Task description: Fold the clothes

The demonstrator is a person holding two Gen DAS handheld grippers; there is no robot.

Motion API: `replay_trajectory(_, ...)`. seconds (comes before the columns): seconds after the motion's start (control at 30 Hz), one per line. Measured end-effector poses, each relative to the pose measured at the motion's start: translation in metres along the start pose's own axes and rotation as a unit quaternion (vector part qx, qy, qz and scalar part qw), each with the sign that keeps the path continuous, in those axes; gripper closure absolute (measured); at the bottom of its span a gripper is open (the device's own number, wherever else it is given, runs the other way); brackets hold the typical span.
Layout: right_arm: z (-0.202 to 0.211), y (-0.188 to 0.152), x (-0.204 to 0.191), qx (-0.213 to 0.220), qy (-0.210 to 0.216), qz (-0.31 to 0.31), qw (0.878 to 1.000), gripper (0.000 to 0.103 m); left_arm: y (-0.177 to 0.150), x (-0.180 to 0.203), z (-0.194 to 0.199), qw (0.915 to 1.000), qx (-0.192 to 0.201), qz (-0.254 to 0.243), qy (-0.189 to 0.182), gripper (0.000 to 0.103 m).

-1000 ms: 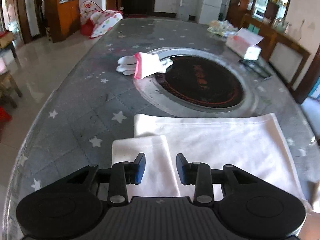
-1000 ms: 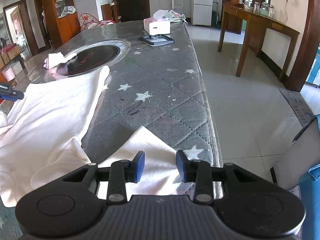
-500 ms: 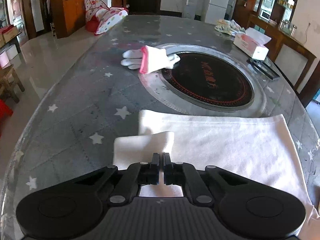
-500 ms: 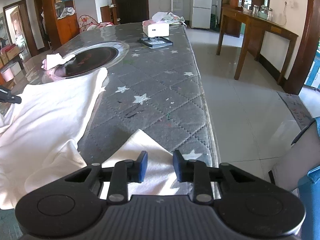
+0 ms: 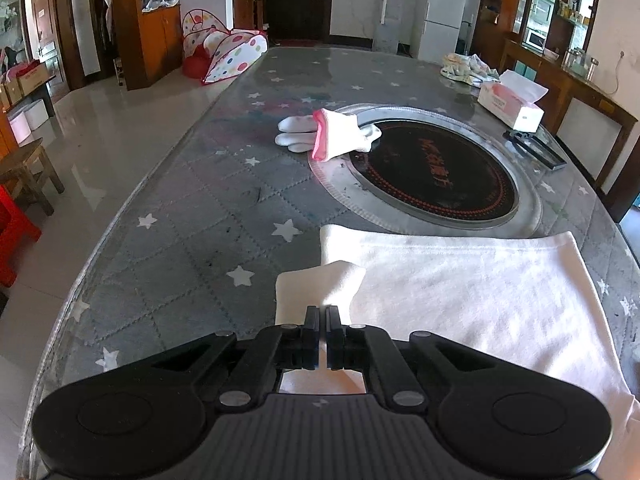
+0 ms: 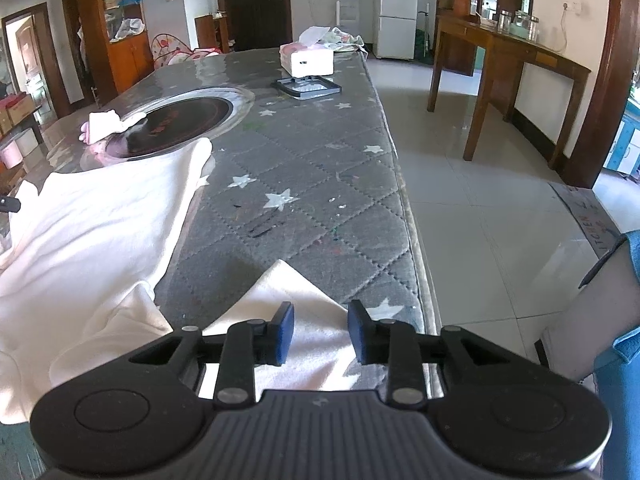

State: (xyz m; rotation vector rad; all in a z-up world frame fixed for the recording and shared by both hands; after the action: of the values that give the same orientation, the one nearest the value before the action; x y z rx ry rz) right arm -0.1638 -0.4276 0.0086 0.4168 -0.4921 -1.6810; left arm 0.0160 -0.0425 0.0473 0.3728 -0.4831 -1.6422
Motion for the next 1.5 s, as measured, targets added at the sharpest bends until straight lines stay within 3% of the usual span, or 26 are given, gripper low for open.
replay_trajectory(0.03,0.0,0.0,0.0,0.0,-0.001,0.001,1.0,0.075,-0.001,0.0,0.0,1.0,0.0,-0.001,0.001,0.1)
replay_trajectory(0.2,0.001,-0.001,-0.001,0.003,-0.014,0.002,1.0,0.095,-0.004,-0.011,0.006,0.9999,0.007,0.004,0.009,0.1)
replay_trajectory(0.37,0.006,-0.002,0.007,0.009,-0.027,-0.007,1.0,0.099,-0.011,-0.035,0.023,0.9993,0.025,0.017,0.02,0.101)
replay_trajectory(0.67,0.018,-0.007,0.02,0.015,-0.028,-0.029,0.999,0.097,-0.042,-0.105,0.06,0.996,0.049,0.061,0.043,0.101)
replay_trajectory(0.87,0.026,-0.011,0.015,0.019,-0.024,-0.026,0.999,0.092,-0.077,-0.145,0.086,0.9932,0.062,0.093,0.034,0.101)
replay_trajectory(1.1,0.03,-0.014,0.005,0.018,-0.021,-0.018,0.999,0.086,-0.089,-0.176,0.098,0.9895,0.095,0.104,0.028,0.1)
replay_trajectory(1.23,0.034,-0.016,0.002,0.017,-0.023,-0.013,1.0,0.081,-0.095,-0.186,0.08,0.9941,0.063,0.081,0.037,0.1)
replay_trajectory(1.33,0.035,-0.016,0.002,0.014,-0.025,-0.008,1.0,0.08,-0.097,-0.199,0.071,0.993,0.043,0.103,0.038,0.094)
replay_trajectory(1.43,0.034,-0.016,0.001,0.01,-0.027,-0.01,1.0,0.08,-0.091,-0.211,0.07,0.9896,0.051,0.129,0.039,0.086)
replay_trajectory(1.5,0.033,-0.015,0.001,0.008,-0.025,-0.012,1.0,0.08,-0.087,-0.214,0.07,0.9889,0.052,0.134,0.038,0.072)
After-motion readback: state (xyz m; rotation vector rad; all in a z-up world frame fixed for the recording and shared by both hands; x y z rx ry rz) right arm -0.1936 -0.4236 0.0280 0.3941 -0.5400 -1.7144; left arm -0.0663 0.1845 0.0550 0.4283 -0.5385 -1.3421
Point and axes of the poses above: each gripper's, at about its wrist camera, not at the fingertips, and z roughly against the way its jaws point, x to its right, y to its top, the point moved 1 cm from there along -z, roughly the way its jaws point, and after that the axes turned 9 degrees about -x, right-handed, at the moved point
